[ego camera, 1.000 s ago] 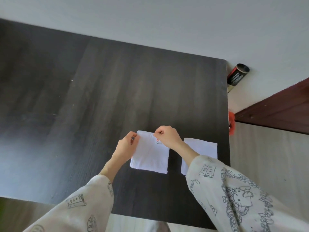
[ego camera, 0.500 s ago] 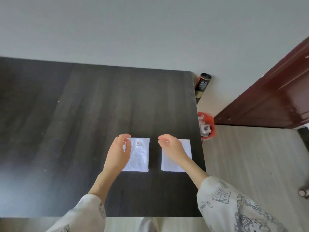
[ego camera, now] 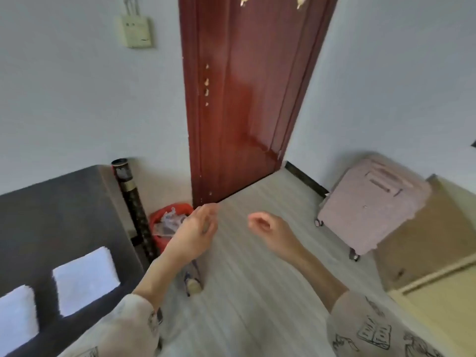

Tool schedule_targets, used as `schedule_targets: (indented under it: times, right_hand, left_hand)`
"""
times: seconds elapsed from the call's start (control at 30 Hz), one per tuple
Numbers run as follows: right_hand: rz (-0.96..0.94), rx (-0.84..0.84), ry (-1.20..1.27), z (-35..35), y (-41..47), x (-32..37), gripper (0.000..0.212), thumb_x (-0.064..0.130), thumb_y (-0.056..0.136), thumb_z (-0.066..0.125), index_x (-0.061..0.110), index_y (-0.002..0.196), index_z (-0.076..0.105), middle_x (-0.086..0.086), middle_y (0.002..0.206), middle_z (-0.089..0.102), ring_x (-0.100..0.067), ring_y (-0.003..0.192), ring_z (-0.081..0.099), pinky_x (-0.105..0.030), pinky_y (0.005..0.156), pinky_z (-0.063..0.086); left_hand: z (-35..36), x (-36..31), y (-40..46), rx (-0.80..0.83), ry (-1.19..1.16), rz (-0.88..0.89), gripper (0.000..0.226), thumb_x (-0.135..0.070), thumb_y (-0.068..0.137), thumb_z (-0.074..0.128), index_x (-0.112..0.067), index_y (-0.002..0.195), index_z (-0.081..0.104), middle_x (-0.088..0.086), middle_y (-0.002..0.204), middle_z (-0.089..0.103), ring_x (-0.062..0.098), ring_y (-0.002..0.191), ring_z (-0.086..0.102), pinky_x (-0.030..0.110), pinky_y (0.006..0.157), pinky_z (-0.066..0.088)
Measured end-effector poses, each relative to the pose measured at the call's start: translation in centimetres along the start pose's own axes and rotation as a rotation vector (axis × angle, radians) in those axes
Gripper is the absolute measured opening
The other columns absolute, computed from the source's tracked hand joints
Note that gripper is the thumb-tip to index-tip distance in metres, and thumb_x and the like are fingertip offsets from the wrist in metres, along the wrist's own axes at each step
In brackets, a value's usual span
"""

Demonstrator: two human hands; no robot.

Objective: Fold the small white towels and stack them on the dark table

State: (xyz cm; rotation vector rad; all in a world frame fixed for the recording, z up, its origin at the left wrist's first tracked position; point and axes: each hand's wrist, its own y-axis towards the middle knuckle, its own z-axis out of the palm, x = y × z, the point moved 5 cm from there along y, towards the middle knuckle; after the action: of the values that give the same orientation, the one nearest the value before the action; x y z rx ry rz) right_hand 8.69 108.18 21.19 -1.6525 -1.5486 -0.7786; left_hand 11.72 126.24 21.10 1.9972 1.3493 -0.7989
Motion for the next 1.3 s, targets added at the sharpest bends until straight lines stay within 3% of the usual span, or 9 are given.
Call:
schedule_targets:
  times: [0.13, 0.27, 0.3, 0.43, 0.53, 0.73, 0.9, 1.07, 1.3]
  right_hand:
    - [0.085, -0.207, 0.007, -13.9, -6.2, -7.2, 0.021, 0.018, 0.093, 0.054, 0.013, 0.111, 0.063, 0.006, 0.101, 0.063, -0.014, 0.095, 0.062, -0.028, 0.093, 0.048]
    - [0.194, -0.414, 0.017, -25.9, -12.6, -14.6, 0.012, 0.017, 0.092, 0.056, 0.022, 0.102, 0.06, -0.001, 0.096, 0.063, -0.018, 0.085, 0.059, -0.035, 0.086, 0.048]
    - [0.223, -0.452, 0.036, -28.2, -13.8, -16.1, 0.011, 0.016, 0.092, 0.056, 0.024, 0.1, 0.058, -0.003, 0.095, 0.063, -0.02, 0.083, 0.059, -0.035, 0.082, 0.049]
    - [0.347, -0.638, 0.075, -37.9, -19.3, -22.4, 0.017, 0.014, 0.093, 0.054, 0.014, 0.108, 0.061, -0.009, 0.093, 0.066, -0.015, 0.073, 0.06, -0.007, 0.06, 0.042]
    - [0.422, -0.726, 0.098, -43.8, -21.2, -27.1, 0.013, 0.017, 0.092, 0.054, 0.021, 0.103, 0.061, -0.008, 0.097, 0.068, -0.019, 0.082, 0.064, -0.015, 0.063, 0.044]
    - [0.489, -0.817, 0.095, -56.1, -19.6, -35.8, 0.016, 0.018, 0.091, 0.055, 0.018, 0.106, 0.062, -0.005, 0.096, 0.069, -0.018, 0.082, 0.065, -0.018, 0.067, 0.046]
    - [0.551, -0.863, 0.133, -64.9, -18.7, -42.0, 0.018, 0.018, 0.091, 0.056, 0.017, 0.107, 0.063, -0.003, 0.093, 0.067, -0.016, 0.082, 0.063, -0.023, 0.072, 0.044]
    - [0.638, -0.935, 0.179, -71.8, -20.2, -49.2, 0.012, 0.017, 0.091, 0.057, 0.021, 0.1, 0.061, 0.0, 0.089, 0.067, -0.018, 0.079, 0.063, -0.02, 0.067, 0.046]
    - [0.743, -0.903, 0.22, -81.0, -21.1, -63.1, 0.014, 0.015, 0.09, 0.056, 0.018, 0.102, 0.062, 0.003, 0.082, 0.065, -0.012, 0.07, 0.059, -0.016, 0.062, 0.042]
  left_hand:
    - [10.4, -11.8, 3.2, 0.104, -0.049, 0.172, 0.041, -0.029, 0.088, 0.045, -0.005, 0.12, 0.055, 0.006, 0.11, 0.061, 0.019, 0.099, 0.06, 0.032, 0.086, 0.048]
    - [22.3, -21.9, 5.4, 0.268, -0.069, 0.356, 0.03, -0.018, 0.093, 0.048, -0.009, 0.121, 0.054, 0.004, 0.112, 0.06, 0.014, 0.095, 0.056, 0.027, 0.083, 0.046]
    - [24.6, -23.8, 5.9, 0.3, -0.073, 0.395, 0.029, -0.015, 0.093, 0.049, -0.01, 0.121, 0.054, 0.004, 0.112, 0.06, 0.013, 0.094, 0.056, 0.025, 0.083, 0.045]
    - [35.0, -32.0, 8.2, 0.45, -0.091, 0.536, 0.028, -0.016, 0.094, 0.047, -0.014, 0.121, 0.055, -0.005, 0.113, 0.056, 0.008, 0.095, 0.055, 0.02, 0.085, 0.042]
    - [41.9, -36.7, 10.3, 0.555, -0.101, 0.602, 0.026, -0.016, 0.095, 0.047, -0.016, 0.12, 0.055, -0.007, 0.113, 0.055, 0.008, 0.095, 0.055, 0.02, 0.086, 0.043]
    - [54.6, -45.4, 17.5, 0.707, -0.09, 0.656, 0.047, -0.035, 0.085, 0.035, -0.011, 0.12, 0.055, 0.004, 0.118, 0.059, 0.008, 0.097, 0.054, 0.024, 0.087, 0.045]
    - [64.1, -52.8, 23.7, 0.764, -0.065, 0.689, 0.029, -0.016, 0.097, 0.042, -0.009, 0.122, 0.054, 0.004, 0.118, 0.058, 0.008, 0.099, 0.053, 0.019, 0.086, 0.041]
    - [74.2, -57.8, 25.9, 0.888, -0.043, 0.675, 0.028, -0.015, 0.096, 0.043, -0.011, 0.122, 0.054, 0.001, 0.118, 0.058, 0.01, 0.101, 0.054, 0.019, 0.086, 0.038]
    - [89.3, -61.7, 28.1, 1.002, 0.003, 0.511, 0.028, -0.022, 0.09, 0.048, -0.011, 0.113, 0.059, 0.007, 0.112, 0.061, 0.019, 0.101, 0.06, 0.034, 0.094, 0.046]
